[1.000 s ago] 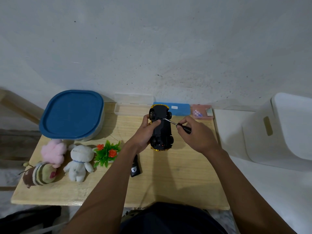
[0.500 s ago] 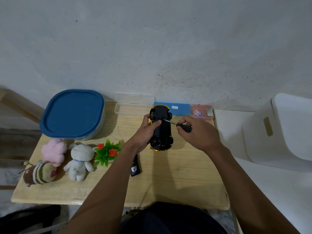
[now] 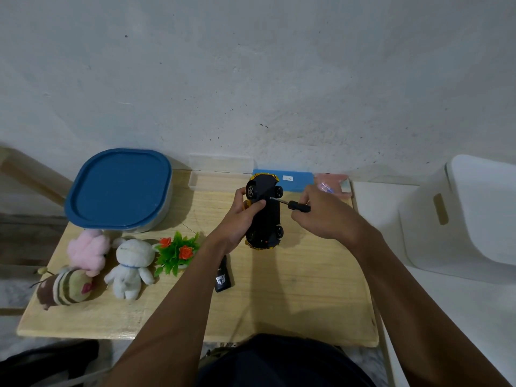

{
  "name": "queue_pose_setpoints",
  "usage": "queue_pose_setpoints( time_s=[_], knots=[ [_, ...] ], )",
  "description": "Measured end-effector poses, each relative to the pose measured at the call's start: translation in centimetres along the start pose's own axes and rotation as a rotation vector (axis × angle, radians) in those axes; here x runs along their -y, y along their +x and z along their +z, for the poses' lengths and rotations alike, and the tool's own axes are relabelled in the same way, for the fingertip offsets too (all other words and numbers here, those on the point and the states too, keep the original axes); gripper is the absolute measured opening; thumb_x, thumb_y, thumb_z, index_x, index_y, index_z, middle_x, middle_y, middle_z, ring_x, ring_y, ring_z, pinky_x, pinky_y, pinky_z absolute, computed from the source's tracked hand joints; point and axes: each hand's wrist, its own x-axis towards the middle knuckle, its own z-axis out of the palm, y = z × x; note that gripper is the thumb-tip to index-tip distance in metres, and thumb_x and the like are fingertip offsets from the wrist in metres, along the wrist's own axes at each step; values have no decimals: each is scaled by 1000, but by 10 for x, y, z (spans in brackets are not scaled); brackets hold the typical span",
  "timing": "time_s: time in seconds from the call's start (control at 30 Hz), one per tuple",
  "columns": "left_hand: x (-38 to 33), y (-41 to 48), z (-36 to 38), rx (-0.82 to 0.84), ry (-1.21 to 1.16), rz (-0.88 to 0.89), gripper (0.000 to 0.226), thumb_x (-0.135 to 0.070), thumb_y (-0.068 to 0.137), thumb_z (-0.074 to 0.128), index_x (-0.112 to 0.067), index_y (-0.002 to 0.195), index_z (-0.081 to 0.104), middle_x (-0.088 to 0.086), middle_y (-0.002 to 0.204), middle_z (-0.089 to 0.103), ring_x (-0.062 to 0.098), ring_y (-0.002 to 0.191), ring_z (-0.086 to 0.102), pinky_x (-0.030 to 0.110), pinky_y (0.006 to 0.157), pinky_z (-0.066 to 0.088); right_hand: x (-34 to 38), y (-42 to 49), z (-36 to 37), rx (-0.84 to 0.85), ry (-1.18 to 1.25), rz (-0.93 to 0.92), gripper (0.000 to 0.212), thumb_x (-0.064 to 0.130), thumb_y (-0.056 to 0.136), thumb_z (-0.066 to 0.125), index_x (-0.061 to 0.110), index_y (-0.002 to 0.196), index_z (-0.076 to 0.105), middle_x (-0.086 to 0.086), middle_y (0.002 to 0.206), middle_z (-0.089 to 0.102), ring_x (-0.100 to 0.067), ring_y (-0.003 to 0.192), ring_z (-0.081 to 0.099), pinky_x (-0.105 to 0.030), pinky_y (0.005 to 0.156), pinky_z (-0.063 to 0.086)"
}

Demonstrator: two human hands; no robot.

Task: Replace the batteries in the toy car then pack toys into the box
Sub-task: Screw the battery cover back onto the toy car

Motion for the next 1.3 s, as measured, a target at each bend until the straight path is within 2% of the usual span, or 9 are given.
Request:
queue_pose_setpoints(
  time_s=[0.27, 0.43, 0.67, 0.77, 0.83, 0.9, 1.03, 1.13, 1.3],
  knots=[
    [-1, 0, -2, -5, 25, 9, 33, -26, 97, 58, -33, 124, 42, 12, 123, 63, 28, 113, 64, 54, 99, 50, 2, 7, -11, -53, -126, -18, 18, 41, 89, 61, 23, 88, 60, 5, 82, 61, -14, 74, 59, -29, 64, 46],
    [-4, -2, -2, 5, 38, 14, 34, -25, 97, 57, -33, 125, 40, 11, 122, 63, 27, 114, 63, 55, 101, 48, 6, 8, -20, -47, -203, -62, 29, 42, 88, 62, 27, 108, 49, 7, 90, 60, -13, 77, 60, -30, 67, 49],
    [-3, -3, -3, -6, 29, 13, 36, -25, 97, 59, -32, 127, 41, 13, 123, 62, 29, 113, 64, 55, 98, 50, 15, 12, -28, -155, -134, -77, 26, 45, 86, 67, 21, 79, 61, 1, 83, 65, -17, 74, 62, -30, 62, 46],
    [-2, -4, -3, -13, 28, 9, 35, -25, 97, 59, -33, 126, 42, 13, 123, 62, 27, 113, 64, 53, 99, 50, 17, 10, -26, -208, -240, -88, 37, 54, 92, 54, 20, 89, 68, 2, 80, 67, -16, 69, 61, -28, 59, 44],
    [-2, -4, -4, -22, 19, 6, 35, -24, 97, 58, -31, 127, 41, 13, 124, 62, 27, 113, 64, 53, 100, 50, 15, 9, -25, -173, -269, -110, 28, 52, 92, 53, 27, 104, 56, 6, 88, 65, -13, 73, 60, -31, 67, 50],
    [-2, -5, -4, -25, 11, 2, 35, -23, 97, 58, -30, 127, 41, 13, 124, 62, 27, 114, 63, 53, 99, 50, 12, 9, -26, -93, -215, -104, 26, 45, 88, 59, 29, 104, 47, 6, 92, 63, -11, 75, 59, -33, 72, 53],
    [-4, -6, -5, -39, 10, 4, 36, -21, 98, 56, -29, 129, 40, 12, 123, 62, 27, 113, 63, 53, 100, 50, 10, 10, -31, -105, -127, -98, 21, 42, 88, 65, 22, 92, 61, 2, 89, 64, -13, 77, 62, -34, 70, 54],
    [-5, -7, -5, -50, 16, 2, 35, -21, 98, 56, -29, 128, 40, 11, 122, 63, 26, 113, 63, 53, 100, 49, 12, 12, -29, -196, -239, -112, 44, 52, 95, 49, 13, 79, 66, -2, 68, 63, -16, 59, 57, -32, 57, 46],
    [-7, -9, -8, -48, 15, -1, 38, -21, 98, 56, -30, 131, 38, 10, 124, 61, 26, 114, 62, 52, 100, 49, 11, 8, -28, -103, -258, -143, 28, 47, 93, 56, 28, 107, 42, 8, 85, 59, -7, 67, 56, -30, 62, 50]
  ],
)
